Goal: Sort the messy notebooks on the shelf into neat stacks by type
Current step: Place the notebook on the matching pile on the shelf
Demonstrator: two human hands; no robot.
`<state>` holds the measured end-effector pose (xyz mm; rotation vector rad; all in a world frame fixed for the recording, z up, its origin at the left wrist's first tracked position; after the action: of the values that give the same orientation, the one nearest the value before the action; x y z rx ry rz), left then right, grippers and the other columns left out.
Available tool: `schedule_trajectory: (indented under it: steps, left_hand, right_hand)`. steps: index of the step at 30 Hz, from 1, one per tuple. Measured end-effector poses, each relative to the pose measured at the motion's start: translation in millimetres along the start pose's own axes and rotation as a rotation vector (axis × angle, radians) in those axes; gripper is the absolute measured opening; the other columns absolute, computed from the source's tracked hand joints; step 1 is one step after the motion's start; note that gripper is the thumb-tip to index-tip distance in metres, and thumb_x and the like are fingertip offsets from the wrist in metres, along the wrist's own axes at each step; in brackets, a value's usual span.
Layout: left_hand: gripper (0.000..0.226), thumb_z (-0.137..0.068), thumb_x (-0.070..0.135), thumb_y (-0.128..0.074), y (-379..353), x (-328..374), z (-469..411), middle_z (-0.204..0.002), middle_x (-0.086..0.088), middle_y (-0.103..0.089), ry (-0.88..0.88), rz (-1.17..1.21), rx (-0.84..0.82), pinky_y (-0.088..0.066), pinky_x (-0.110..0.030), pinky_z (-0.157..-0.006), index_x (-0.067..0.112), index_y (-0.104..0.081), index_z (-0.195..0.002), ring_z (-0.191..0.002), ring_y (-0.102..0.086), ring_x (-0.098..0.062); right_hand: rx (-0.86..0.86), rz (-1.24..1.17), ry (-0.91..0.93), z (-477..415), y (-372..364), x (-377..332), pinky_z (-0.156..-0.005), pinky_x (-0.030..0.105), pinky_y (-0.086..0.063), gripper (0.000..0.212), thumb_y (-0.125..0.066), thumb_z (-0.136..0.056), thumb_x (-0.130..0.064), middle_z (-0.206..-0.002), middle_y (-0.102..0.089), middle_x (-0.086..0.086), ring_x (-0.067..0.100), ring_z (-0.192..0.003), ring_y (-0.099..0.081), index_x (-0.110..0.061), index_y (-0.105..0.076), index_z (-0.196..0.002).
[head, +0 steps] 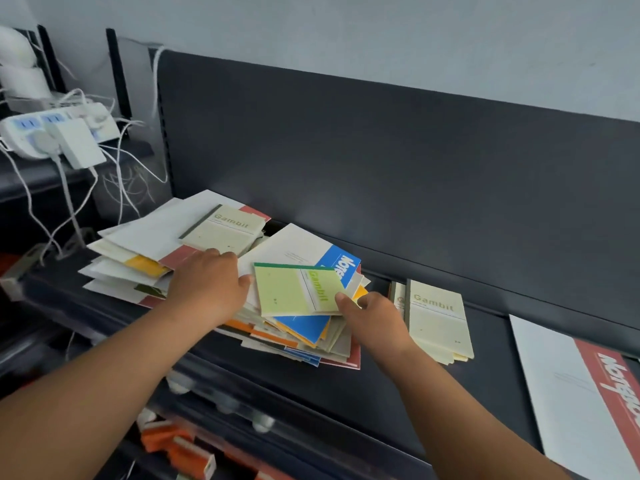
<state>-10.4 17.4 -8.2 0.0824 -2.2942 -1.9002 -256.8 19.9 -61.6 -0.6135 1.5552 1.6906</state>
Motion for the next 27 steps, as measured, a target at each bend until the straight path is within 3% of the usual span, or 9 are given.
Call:
schedule_trajectory:
  steps: [7, 11, 14, 17, 22, 27]
  left_hand:
    - [0.046, -0.093, 0.051, -0.047, -9, -11, -18, -0.103, -0.004, -0.052, 0.016, 0.058, -0.04, -0.038, -0.03, -0.07, 0.015, -0.058, -0.121, -0.09, -0.047, -0.02]
    - [0.043, -0.09, 0.051, -0.053, -11, -16, -27, -0.091, 0.0, -0.045, 0.022, 0.097, -0.073, -0.036, -0.03, -0.064, 0.015, -0.061, -0.112, -0.084, -0.047, -0.019]
    - [0.037, -0.087, 0.051, -0.057, -12, -19, -31, -0.087, 0.0, -0.047, 0.029, 0.138, -0.068, -0.033, -0.027, -0.055, 0.017, -0.063, -0.102, -0.079, -0.051, -0.019]
    - [0.034, -0.086, 0.049, -0.06, -15, -20, -34, -0.084, -0.001, -0.055, 0.035, 0.156, -0.073, -0.034, -0.027, -0.051, 0.016, -0.063, -0.096, -0.075, -0.055, -0.019]
    - [0.027, -0.085, 0.033, -0.067, -8, -19, -33, -0.091, -0.001, -0.062, 0.052, 0.352, -0.024, -0.043, -0.029, -0.055, 0.015, -0.058, -0.103, -0.078, -0.06, -0.021]
    - [0.012, -0.096, 0.014, -0.049, 14, -7, -20, -0.086, 0.003, -0.054, 0.069, 0.527, 0.123, -0.029, -0.025, -0.046, 0.019, -0.045, -0.106, -0.066, -0.051, -0.011]
  right_hand:
    - [0.035, 0.02, -0.053, -8, -14, -1, -0.048, 0.018, -0.036, 0.028, -0.061, -0.089, -0.047, -0.079, -0.056, -0.014, 0.003, -0.068, -0.054, -0.021, -0.051, -0.096]
    - [0.069, -0.008, -0.05, -10, -11, -3, -0.051, 0.021, -0.045, 0.029, -0.068, -0.085, -0.043, -0.082, -0.061, -0.01, 0.006, -0.071, -0.06, -0.018, -0.053, -0.092]
    - [0.102, -0.13, -0.058, -11, -8, -1, -0.062, 0.034, -0.056, 0.028, -0.072, -0.082, -0.036, -0.087, -0.065, -0.002, 0.014, -0.076, -0.066, -0.016, -0.054, -0.088]
    - [0.093, -0.303, -0.102, -9, -6, 3, -0.057, 0.03, -0.049, 0.027, -0.072, -0.084, -0.027, -0.086, -0.064, 0.004, 0.015, -0.066, -0.06, -0.01, -0.054, -0.097]
    - [0.047, -0.759, -0.191, -5, -4, 12, -0.057, 0.027, -0.055, 0.022, -0.059, -0.095, -0.011, -0.101, -0.07, 0.013, 0.019, -0.08, -0.07, -0.005, -0.05, -0.115]
    - [0.125, -0.86, -0.163, -7, 22, 22, -0.064, 0.034, -0.056, 0.02, -0.051, -0.098, -0.008, -0.093, -0.071, 0.013, 0.023, -0.079, -0.069, -0.007, -0.052, -0.118]
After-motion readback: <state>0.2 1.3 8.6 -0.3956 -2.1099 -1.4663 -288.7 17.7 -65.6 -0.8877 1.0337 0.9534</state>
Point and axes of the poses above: each hand's wrist, its own z-axis away from the middle knuckle, its own y-axis out of the back of the hand, x = y × z, the point moved 7 cm from there along -z, towards the middle knuckle
